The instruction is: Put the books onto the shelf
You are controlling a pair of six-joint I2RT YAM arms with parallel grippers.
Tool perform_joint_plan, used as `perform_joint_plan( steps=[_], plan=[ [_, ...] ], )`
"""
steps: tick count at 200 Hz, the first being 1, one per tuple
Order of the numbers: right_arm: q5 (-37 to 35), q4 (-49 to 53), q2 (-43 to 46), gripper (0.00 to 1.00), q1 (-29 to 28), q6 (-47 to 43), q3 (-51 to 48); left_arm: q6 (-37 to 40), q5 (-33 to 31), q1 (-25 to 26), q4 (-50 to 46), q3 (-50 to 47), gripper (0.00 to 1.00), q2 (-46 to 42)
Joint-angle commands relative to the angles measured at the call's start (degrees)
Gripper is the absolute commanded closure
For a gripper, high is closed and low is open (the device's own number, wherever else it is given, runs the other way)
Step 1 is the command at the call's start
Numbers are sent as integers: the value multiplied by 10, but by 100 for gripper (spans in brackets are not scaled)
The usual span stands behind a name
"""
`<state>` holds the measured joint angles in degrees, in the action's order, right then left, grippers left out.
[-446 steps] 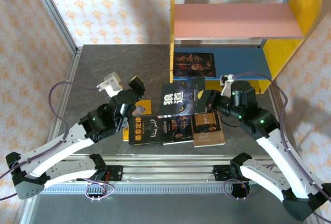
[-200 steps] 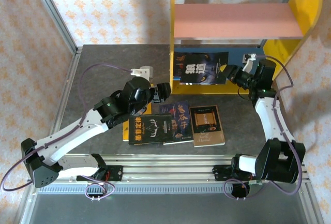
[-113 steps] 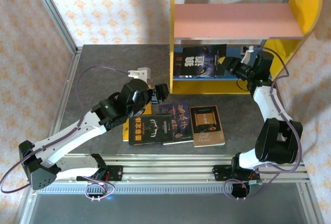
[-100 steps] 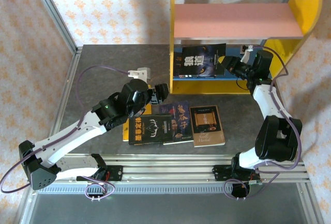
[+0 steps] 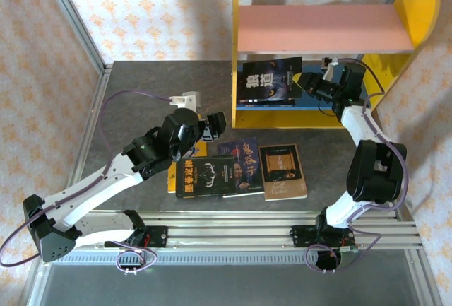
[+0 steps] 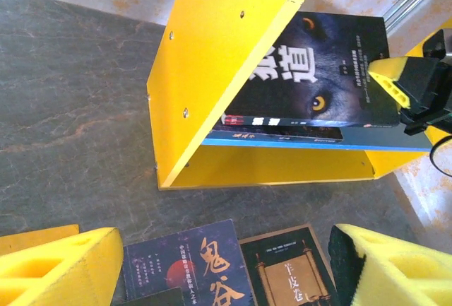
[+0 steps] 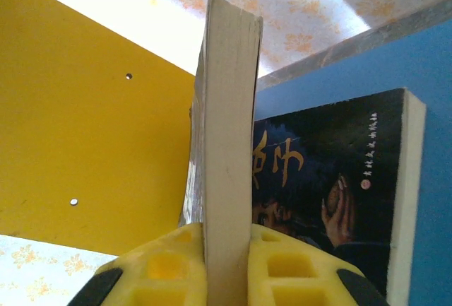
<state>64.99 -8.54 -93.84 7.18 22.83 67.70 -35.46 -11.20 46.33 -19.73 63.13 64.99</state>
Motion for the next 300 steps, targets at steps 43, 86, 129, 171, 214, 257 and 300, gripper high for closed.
perform_joint_plan(
  steps=[43, 86, 129, 171, 214, 257, 300],
  plan=[
    [3, 37, -24, 90, -24, -49, 51, 9, -20, -6, 12, -9, 23, -11],
    [-22, 95, -32, 77, -30, -84, 65, 9, -22, -7, 12, -12, 23, -14],
    [-46, 139, -40, 77, -35, -110, 81, 7, -20, -8, 12, -14, 23, -15],
    [-52, 164, -43, 84, -35, -140, 86, 7, -23, -9, 10, -18, 23, -22],
    [-50, 177, -56, 83, -36, -145, 97, 6, -25, -9, 11, -20, 23, -26],
    [-70, 193, -63, 80, -46, -149, 107, 6, -24, -10, 10, -21, 23, -27],
    [-97, 212, -61, 72, -47, -153, 115, 6, -24, -10, 11, -24, 23, -32]
  ],
)
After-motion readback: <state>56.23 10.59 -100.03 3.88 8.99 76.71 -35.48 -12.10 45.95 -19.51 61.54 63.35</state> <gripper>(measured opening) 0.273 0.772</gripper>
